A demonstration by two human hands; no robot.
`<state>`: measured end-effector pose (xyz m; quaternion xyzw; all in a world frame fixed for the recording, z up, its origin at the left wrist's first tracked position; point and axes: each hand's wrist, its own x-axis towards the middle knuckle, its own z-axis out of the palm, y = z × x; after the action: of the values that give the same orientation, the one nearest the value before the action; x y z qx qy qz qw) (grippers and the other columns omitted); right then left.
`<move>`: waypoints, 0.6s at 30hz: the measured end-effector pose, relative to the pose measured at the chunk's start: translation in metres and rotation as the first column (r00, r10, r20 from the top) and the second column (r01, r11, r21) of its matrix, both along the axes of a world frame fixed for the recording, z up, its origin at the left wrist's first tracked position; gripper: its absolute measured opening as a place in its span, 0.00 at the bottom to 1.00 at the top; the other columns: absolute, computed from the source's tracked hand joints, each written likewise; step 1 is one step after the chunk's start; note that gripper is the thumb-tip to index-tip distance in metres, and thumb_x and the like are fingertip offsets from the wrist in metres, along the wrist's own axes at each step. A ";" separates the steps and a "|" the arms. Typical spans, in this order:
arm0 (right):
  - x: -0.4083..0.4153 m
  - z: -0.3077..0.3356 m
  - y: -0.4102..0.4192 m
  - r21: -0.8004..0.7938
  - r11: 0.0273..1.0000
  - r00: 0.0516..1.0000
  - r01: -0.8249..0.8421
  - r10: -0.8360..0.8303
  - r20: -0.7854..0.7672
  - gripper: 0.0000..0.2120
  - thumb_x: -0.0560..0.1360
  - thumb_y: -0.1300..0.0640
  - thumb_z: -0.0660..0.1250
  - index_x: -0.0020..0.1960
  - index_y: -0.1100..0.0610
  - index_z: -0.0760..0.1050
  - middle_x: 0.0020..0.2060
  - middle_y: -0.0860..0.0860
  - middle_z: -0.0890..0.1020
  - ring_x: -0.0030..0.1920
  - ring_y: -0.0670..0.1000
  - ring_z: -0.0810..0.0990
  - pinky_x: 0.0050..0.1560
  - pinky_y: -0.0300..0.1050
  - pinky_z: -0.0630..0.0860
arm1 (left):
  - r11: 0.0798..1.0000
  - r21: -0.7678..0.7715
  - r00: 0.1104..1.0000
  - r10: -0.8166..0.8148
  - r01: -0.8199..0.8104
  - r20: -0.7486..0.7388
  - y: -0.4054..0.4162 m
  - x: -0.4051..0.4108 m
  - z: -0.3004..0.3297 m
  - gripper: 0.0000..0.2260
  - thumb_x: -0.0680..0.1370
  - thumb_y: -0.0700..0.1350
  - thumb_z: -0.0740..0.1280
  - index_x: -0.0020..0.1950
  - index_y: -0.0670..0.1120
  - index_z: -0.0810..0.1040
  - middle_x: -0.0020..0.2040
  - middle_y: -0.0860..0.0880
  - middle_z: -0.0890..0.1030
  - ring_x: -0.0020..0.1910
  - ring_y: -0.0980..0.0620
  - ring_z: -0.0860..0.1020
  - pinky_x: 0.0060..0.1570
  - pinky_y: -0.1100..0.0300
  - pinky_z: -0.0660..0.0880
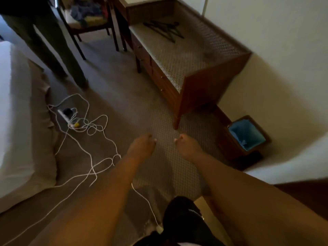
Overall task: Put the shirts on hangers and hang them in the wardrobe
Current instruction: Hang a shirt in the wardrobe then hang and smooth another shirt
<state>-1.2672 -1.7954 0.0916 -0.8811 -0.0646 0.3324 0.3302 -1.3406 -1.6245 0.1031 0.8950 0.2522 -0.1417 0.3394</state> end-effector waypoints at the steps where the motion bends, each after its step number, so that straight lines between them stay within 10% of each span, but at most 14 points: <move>1: 0.024 0.002 0.013 0.010 1.000 1.000 0.006 -0.006 0.001 0.22 0.80 0.44 0.57 0.67 0.57 0.68 0.51 0.49 0.68 0.51 0.49 0.68 0.46 0.46 0.67 | 1.000 -0.013 1.000 -0.002 0.002 0.006 0.014 0.025 0.001 0.20 0.82 0.51 0.59 0.71 0.44 0.69 0.63 0.41 0.76 0.61 0.43 0.75 0.59 0.51 0.71; 18: 0.417 0.028 0.233 -0.016 1.000 0.995 -0.019 0.020 0.094 0.21 0.81 0.46 0.57 0.69 0.56 0.68 0.64 0.55 0.76 0.63 0.55 0.75 0.62 0.52 0.72 | 0.995 -0.052 0.995 0.089 -0.087 0.035 0.214 0.426 0.022 0.18 0.80 0.52 0.62 0.68 0.48 0.69 0.59 0.48 0.75 0.51 0.53 0.76 0.50 0.56 0.77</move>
<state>-0.8507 -1.5626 0.1195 -0.8976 -0.0859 0.2944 0.3168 -0.9149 -1.4108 0.1249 0.8767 0.2812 -0.1164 0.3726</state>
